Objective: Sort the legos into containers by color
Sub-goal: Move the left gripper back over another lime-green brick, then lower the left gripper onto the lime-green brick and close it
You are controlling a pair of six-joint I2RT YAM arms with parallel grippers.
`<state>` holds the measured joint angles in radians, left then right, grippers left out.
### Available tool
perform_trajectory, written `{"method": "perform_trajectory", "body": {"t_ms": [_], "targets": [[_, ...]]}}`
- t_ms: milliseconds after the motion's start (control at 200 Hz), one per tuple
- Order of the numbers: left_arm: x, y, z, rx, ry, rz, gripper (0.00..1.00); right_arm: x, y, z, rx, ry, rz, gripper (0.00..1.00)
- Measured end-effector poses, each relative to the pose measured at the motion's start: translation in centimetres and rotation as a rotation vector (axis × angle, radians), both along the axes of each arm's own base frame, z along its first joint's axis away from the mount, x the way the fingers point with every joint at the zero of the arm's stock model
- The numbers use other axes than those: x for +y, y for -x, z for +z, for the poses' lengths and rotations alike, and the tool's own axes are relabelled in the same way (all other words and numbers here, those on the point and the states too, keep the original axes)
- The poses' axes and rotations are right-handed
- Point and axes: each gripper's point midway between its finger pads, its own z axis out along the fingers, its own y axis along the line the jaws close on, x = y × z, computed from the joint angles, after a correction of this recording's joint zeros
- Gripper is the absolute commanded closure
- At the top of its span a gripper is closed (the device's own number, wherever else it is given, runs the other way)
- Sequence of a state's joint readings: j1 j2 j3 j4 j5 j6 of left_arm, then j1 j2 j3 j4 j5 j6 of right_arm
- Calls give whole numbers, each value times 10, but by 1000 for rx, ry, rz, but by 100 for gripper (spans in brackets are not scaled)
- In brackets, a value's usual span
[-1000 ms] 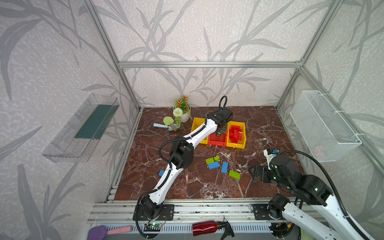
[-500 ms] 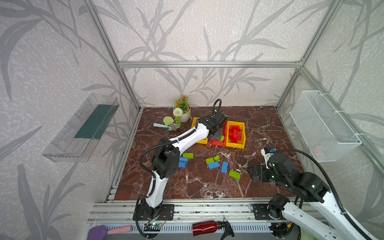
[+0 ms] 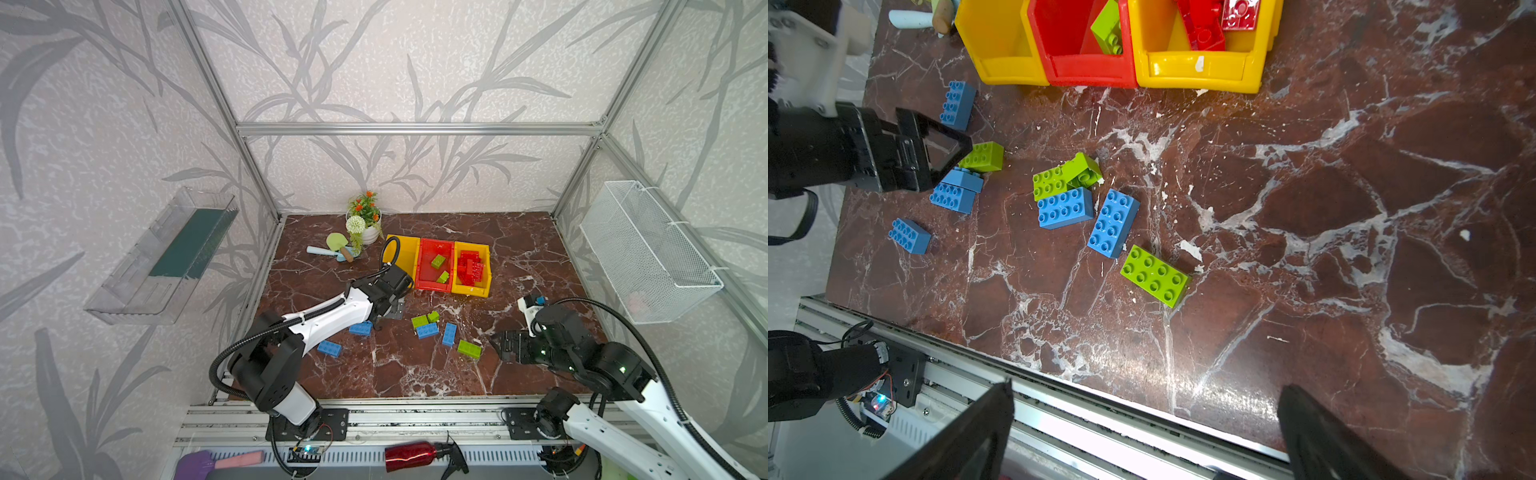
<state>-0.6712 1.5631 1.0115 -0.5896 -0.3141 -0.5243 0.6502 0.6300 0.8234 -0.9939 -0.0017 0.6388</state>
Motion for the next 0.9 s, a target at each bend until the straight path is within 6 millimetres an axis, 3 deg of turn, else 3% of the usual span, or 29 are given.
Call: {"method": "perform_trajectory", "body": {"t_ms": [205, 455, 675, 820, 900], "targets": [[15, -7, -13, 12, 70, 67, 3, 2, 1, -1, 17, -17, -13, 1], [7, -22, -12, -7, 174, 90, 3, 1, 2, -6, 34, -17, -34, 1], [5, -22, -32, 40, 185, 113, 3, 3, -2, -11, 52, -6, -39, 1], [9, -21, -45, 69, 174, 133, 6, 7, -6, -13, 50, -1, -32, 1], [9, -21, -51, 83, 177, 145, 13, 9, -8, -14, 46, 0, -27, 1]]}}
